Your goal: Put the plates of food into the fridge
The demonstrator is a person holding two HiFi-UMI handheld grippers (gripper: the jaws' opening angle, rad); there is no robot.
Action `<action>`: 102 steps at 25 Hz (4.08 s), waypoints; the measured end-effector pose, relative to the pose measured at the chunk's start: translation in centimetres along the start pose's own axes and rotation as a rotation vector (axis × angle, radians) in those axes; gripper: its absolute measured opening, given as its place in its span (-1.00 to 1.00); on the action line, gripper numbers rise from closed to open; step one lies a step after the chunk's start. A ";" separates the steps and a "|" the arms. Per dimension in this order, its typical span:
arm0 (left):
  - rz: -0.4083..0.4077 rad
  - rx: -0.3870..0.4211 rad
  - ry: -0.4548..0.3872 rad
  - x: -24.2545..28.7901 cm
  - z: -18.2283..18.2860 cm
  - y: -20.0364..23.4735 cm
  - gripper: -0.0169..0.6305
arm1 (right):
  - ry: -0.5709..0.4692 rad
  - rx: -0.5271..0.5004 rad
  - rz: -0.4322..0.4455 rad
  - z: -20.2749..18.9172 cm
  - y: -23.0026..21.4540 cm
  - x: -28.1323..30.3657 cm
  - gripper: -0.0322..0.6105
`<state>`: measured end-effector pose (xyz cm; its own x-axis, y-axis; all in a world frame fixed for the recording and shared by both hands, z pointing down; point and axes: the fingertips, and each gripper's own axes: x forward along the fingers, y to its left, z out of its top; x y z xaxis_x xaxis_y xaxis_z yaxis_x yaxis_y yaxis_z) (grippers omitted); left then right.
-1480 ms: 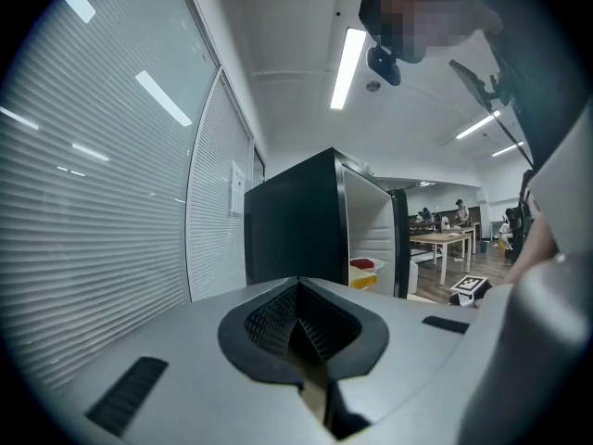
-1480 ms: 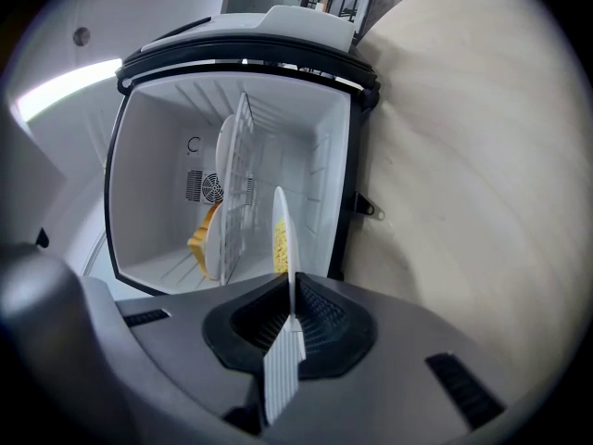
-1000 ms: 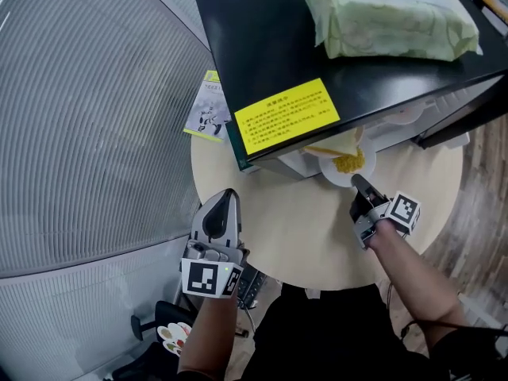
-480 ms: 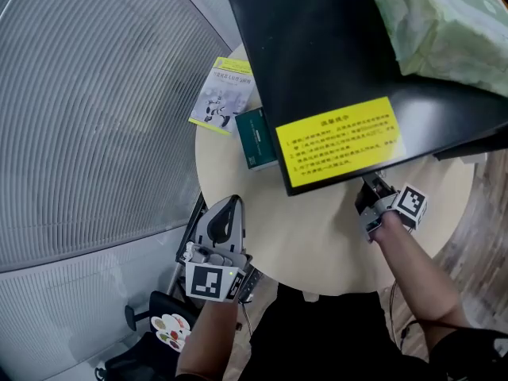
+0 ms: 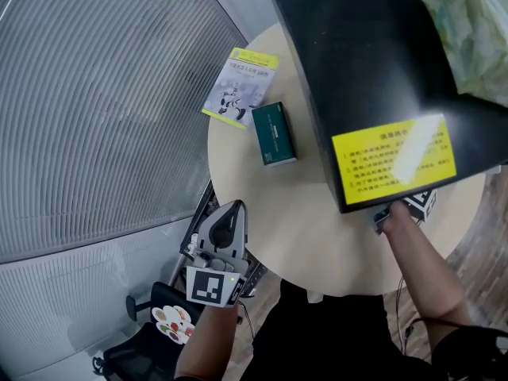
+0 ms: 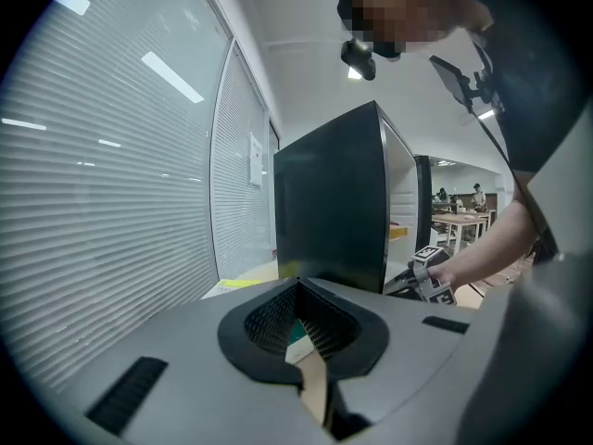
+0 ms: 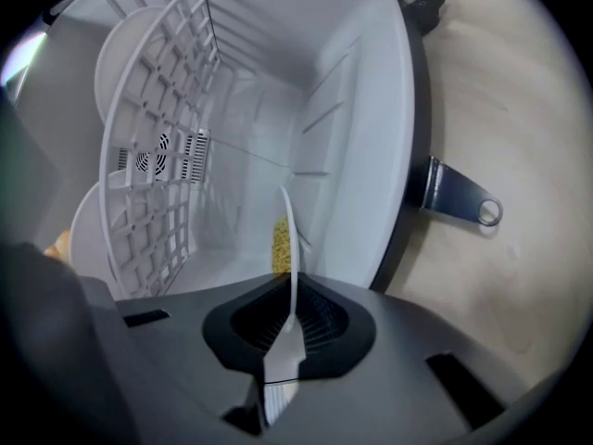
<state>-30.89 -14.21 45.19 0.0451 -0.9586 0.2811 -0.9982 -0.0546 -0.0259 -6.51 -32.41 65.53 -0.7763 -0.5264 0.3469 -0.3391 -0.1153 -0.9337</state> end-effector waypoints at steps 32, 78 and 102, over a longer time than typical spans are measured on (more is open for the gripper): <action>0.051 0.065 -0.069 -5.1 4.5 -4.1 -0.93 | -0.007 -0.591 -0.289 2.1 -0.2 -2.6 -0.19; -0.248 0.044 -0.305 -10.9 10.3 -13.3 -0.93 | -0.251 -1.220 0.056 -4.9 18.0 -28.2 -0.20; -0.226 0.063 -0.281 -10.7 10.6 -11.3 -0.93 | -0.320 -1.246 0.039 -3.6 18.6 -28.6 -0.88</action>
<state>-19.65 -6.31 32.34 0.2827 -0.9591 0.0119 -0.9576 -0.2829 -0.0550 7.50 -16.44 38.55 -0.6942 -0.7093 0.1224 -0.7188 0.6741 -0.1699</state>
